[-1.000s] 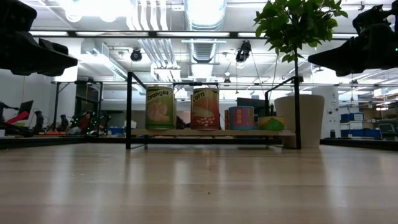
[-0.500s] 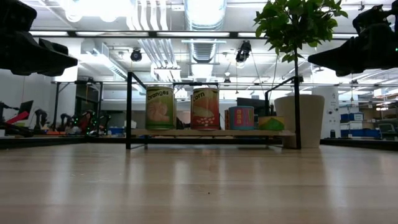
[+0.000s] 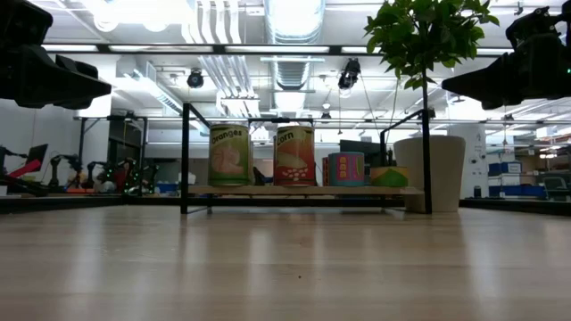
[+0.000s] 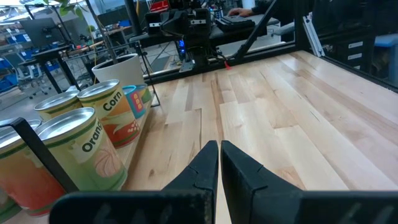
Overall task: Pick and place cans onto a shelf
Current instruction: Return to Home Position
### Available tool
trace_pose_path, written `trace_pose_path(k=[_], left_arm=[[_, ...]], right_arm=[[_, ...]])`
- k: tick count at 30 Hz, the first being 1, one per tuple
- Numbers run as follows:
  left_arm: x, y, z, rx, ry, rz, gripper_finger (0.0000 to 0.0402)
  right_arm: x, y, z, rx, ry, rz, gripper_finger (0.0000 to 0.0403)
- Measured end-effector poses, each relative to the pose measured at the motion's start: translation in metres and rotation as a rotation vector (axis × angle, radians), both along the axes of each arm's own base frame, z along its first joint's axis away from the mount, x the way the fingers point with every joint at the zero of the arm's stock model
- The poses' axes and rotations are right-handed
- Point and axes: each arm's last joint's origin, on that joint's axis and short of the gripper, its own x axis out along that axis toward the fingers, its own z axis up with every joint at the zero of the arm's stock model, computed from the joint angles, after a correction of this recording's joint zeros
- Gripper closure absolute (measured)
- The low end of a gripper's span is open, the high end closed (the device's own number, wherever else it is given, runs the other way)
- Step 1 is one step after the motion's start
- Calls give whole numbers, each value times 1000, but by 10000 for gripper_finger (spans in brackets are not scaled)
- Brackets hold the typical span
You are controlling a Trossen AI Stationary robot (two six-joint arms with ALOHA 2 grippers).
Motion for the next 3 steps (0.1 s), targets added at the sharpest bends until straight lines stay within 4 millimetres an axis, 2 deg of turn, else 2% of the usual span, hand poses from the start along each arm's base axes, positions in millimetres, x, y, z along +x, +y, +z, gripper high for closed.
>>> trace_pose_path(k=[3], left_arm=[[0,0,0,0,0,0,402]], right_arm=[[0,0,0,0,0,0,385]])
